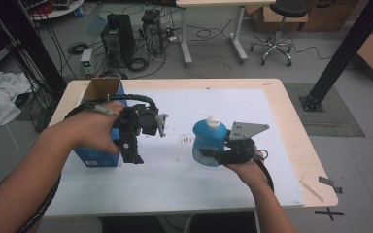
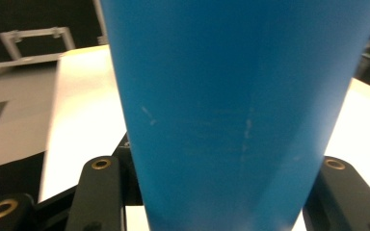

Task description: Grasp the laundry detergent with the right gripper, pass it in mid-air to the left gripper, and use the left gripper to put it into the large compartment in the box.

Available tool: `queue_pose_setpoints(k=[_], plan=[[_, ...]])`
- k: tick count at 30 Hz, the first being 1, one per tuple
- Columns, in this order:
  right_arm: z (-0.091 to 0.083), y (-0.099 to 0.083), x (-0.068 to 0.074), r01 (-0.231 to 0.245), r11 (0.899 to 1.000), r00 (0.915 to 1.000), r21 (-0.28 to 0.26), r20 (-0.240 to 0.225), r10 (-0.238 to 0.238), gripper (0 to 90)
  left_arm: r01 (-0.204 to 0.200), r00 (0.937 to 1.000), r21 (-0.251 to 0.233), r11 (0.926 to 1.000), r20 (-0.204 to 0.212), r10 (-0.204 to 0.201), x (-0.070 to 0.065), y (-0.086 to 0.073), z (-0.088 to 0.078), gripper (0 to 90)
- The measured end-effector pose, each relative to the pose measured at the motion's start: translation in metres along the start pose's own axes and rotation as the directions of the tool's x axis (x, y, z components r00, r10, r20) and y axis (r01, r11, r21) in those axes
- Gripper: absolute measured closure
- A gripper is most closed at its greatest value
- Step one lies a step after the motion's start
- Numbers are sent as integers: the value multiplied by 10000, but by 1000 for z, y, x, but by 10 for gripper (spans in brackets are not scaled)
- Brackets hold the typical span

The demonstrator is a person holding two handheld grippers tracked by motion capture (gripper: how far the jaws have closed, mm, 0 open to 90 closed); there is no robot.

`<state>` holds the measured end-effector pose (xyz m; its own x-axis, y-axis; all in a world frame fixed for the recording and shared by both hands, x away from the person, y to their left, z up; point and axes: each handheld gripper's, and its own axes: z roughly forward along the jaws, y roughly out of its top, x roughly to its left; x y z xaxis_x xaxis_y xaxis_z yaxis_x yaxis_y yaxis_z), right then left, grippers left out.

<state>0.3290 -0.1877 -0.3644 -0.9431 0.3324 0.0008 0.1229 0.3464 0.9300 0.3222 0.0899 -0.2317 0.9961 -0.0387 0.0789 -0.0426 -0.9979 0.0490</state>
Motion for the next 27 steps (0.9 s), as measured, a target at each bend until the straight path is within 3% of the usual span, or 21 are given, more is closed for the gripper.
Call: queue_pose_setpoints(k=[4, 10, 27], plan=[[9, 1, 13, 467, 9987, 9955, 180, -836, -450, 456, -53, 10000, 120, 9999, 55, 53, 0, 8, 0, 1], [20, 3, 25, 885, 9960, 9837, 119, -1581, -856, 455, -154, 9998, 207, 9997, 131, 151, -1, 18, 0, 1], [65, -3, 45, 938, 9954, 9656, -171, -2418, -951, 459, -363, 9984, 140, 9992, 433, 356, -5, 37, 12, 1]])
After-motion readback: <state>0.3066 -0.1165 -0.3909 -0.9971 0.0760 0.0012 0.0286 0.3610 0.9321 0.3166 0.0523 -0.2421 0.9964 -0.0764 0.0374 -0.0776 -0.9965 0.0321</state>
